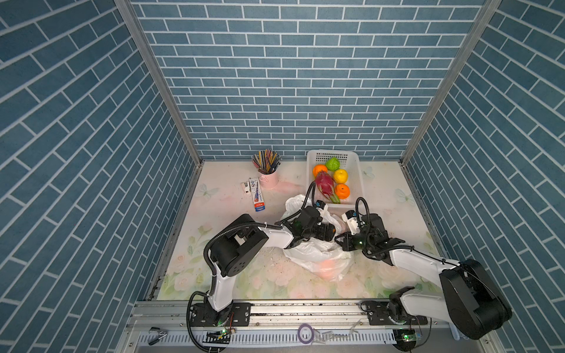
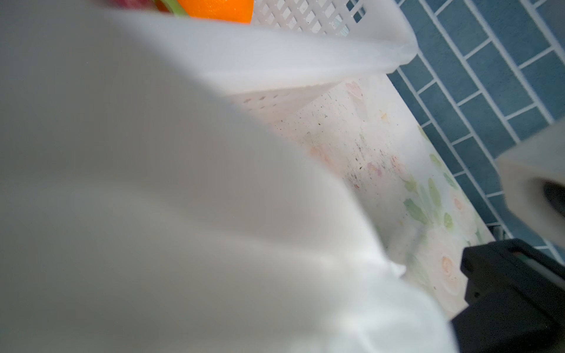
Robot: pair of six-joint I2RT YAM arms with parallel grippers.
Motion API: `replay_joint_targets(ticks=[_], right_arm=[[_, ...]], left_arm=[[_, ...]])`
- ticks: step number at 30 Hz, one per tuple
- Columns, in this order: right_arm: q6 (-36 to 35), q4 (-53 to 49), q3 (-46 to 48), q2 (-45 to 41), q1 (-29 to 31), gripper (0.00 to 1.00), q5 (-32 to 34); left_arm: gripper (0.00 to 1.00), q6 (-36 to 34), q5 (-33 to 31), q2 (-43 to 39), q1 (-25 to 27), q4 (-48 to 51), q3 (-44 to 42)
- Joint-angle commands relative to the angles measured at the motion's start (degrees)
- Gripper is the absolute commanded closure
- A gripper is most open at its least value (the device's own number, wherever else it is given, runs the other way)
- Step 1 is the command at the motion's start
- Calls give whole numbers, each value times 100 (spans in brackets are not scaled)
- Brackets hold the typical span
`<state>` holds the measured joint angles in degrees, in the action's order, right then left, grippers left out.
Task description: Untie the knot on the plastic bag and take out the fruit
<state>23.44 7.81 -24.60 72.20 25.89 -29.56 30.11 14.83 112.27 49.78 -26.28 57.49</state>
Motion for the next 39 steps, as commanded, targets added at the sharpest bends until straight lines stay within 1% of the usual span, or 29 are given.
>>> replay_joint_targets(ticks=[1,5,8,11,13,15,18,20,24,28,32,34,35,37,39], right_arm=[[-313,25,-84,-61,3,99,-209],[-279,63,-46,-93,4,98,-274],[-304,-6,-46,-129,5,98,-252],[-319,-93,-40,-230,0,98,-112],[-318,-191,-53,-313,-1,98,68],[-286,-322,-45,-408,3,98,391],[-211,-559,-68,-513,0,96,1008],[-201,-676,-63,-552,-5,96,1268],[-205,-782,-73,-584,-6,96,1382],[-169,-795,-73,-576,-4,96,1479],[-142,-795,-102,-515,-5,95,1501],[-140,-800,-106,-506,-5,94,1464],[-138,-765,-83,-511,-4,93,1369],[-134,-631,-24,-546,-5,92,1208],[-123,-579,-23,-553,-5,91,1163]], left_arm=[[15,148,153,209,-21,-205,91],[17,15,-148,527,-10,372,414],[17,-151,-327,690,-3,701,570],[17,-330,-498,778,20,1008,683],[22,-369,-582,760,14,1161,711],[30,-409,-661,674,12,1247,680],[37,-457,-673,455,14,1285,611],[41,-479,-622,293,14,1279,567],[46,-488,-606,-70,14,1241,465],[46,-514,-554,-355,15,1197,390],[49,-573,-577,-486,14,1166,326],[49,-664,-605,-442,14,1127,324],[46,-718,-569,-382,19,1061,340],[33,-770,-500,-224,11,929,432],[25,-826,-412,-24,29,893,591]])
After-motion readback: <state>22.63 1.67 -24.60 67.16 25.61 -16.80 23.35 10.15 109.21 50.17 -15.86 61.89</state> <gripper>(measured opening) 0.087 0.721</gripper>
